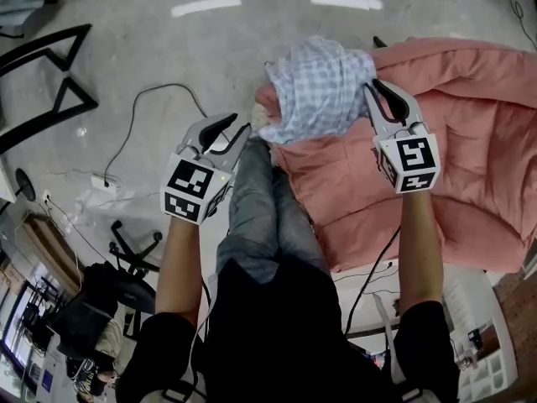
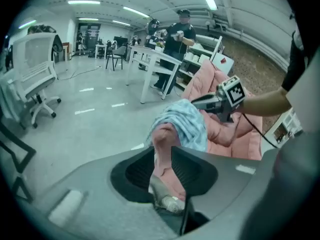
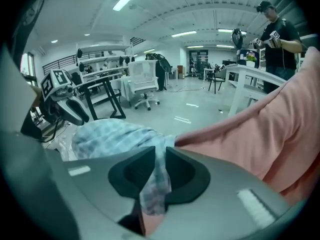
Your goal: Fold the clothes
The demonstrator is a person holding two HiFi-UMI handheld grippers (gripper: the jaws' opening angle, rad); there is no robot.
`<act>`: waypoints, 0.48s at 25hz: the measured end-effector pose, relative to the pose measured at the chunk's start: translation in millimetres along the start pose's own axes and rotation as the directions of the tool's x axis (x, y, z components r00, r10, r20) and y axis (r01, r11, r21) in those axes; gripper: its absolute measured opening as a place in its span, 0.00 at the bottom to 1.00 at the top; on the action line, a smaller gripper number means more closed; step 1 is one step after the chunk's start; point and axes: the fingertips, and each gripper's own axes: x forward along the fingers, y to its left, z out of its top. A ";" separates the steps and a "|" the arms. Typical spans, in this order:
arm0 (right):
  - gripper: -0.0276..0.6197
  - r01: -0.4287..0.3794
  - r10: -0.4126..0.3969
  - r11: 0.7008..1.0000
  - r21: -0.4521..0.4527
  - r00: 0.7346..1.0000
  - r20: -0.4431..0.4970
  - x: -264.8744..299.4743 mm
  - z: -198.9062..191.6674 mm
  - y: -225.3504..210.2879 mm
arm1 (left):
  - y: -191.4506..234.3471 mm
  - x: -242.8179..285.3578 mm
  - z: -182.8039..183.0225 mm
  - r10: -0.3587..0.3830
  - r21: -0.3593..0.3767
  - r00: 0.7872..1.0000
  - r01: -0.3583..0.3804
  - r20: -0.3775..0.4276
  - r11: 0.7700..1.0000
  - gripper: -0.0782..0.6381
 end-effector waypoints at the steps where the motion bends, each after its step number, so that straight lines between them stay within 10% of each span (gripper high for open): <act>1: 0.15 0.000 0.000 1.000 -0.002 1.000 -0.007 0.0 0.1 0.7 | -1.4 2.8 8.9 -0.020 -0.028 0.999 0.021 0.029 0.999 0.27; 5: 0.20 -0.011 0.011 1.000 0.004 1.000 -0.027 4.0 3.1 1.7 | -10.9 24.3 52.8 -0.074 -0.047 0.993 0.078 0.091 0.996 0.27; 12: 0.24 -0.011 0.014 0.999 0.047 0.998 -0.054 4.2 -8.5 7.5 | -29.6 60.7 52.1 -0.092 0.027 0.995 0.093 -0.033 0.995 0.28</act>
